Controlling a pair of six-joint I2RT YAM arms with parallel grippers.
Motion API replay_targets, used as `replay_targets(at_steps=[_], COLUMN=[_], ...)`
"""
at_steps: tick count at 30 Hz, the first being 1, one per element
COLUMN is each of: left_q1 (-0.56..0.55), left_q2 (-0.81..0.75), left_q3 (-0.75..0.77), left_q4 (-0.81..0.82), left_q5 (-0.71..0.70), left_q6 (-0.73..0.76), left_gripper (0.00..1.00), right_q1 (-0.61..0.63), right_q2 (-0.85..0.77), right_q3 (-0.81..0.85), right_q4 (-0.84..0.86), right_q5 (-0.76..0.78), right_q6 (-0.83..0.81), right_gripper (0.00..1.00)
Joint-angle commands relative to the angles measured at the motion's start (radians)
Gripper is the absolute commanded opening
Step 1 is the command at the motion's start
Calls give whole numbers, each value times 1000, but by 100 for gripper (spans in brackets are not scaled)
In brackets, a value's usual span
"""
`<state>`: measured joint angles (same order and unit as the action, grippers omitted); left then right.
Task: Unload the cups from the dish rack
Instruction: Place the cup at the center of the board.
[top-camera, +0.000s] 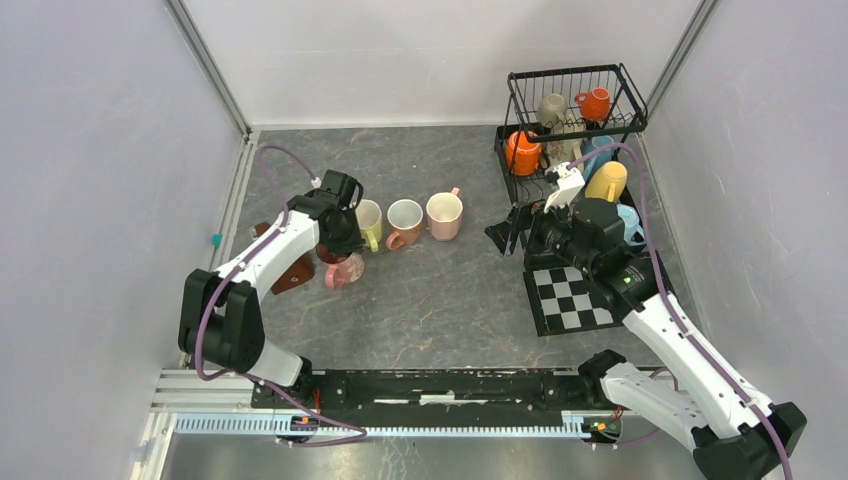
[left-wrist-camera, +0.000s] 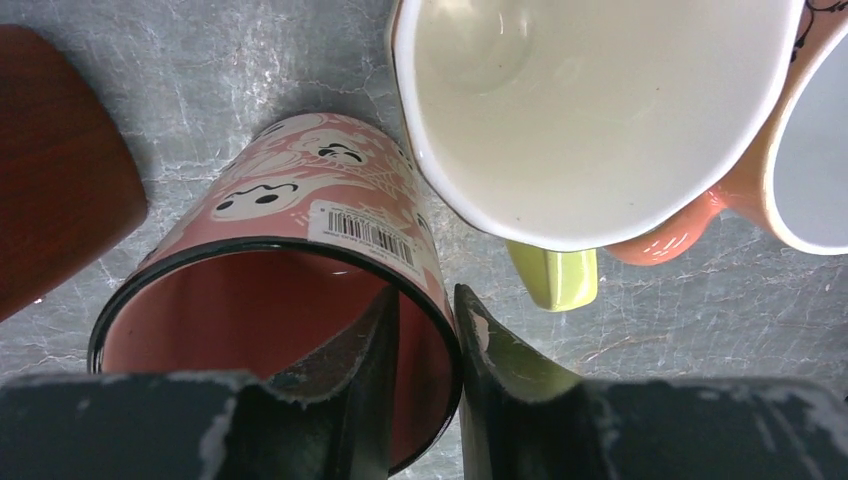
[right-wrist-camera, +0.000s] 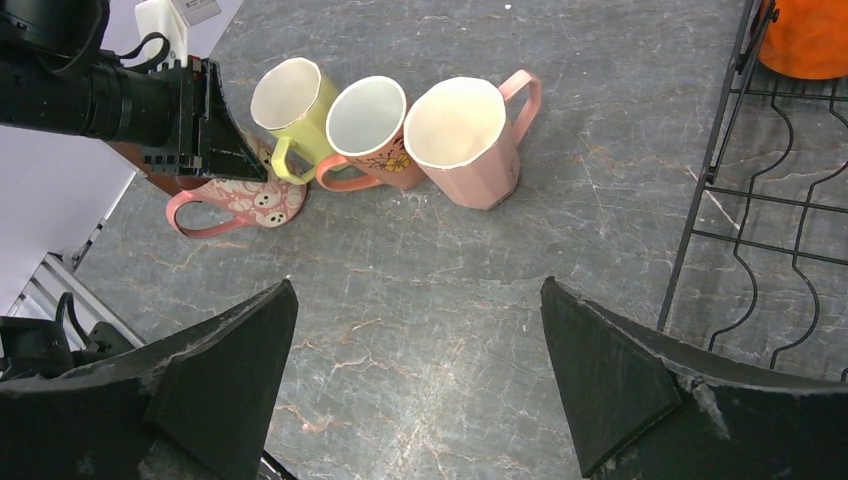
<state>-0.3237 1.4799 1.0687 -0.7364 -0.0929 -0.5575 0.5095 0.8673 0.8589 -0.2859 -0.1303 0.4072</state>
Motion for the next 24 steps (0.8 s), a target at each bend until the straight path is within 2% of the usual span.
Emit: replay_targets(at_steps=[1, 8, 16, 18, 20, 24], left_q1=[5, 5, 4, 4, 4, 3], left_q2=[-11, -28, -111, -145, -181, -243], left_q3=[43, 60, 80, 87, 100, 121], left_q4=[34, 36, 13, 6, -4, -12], left_q5=[6, 17, 53, 65, 87, 158], left_q6=[48, 65, 104, 115, 130, 154], left_gripper=[34, 44, 61, 68, 81, 98], right_q1=[-1, -1, -2, 0, -1, -1], right_q2=[7, 10, 19, 23, 31, 44], right_q3=[0, 2, 19, 29, 43, 54], right_q4=[41, 22, -25, -35, -47, -62], right_q5=[-3, 16, 73, 90, 107, 153], right_q6=[7, 4, -5, -6, -8, -4], right_gripper=[98, 98, 98, 98, 98, 98])
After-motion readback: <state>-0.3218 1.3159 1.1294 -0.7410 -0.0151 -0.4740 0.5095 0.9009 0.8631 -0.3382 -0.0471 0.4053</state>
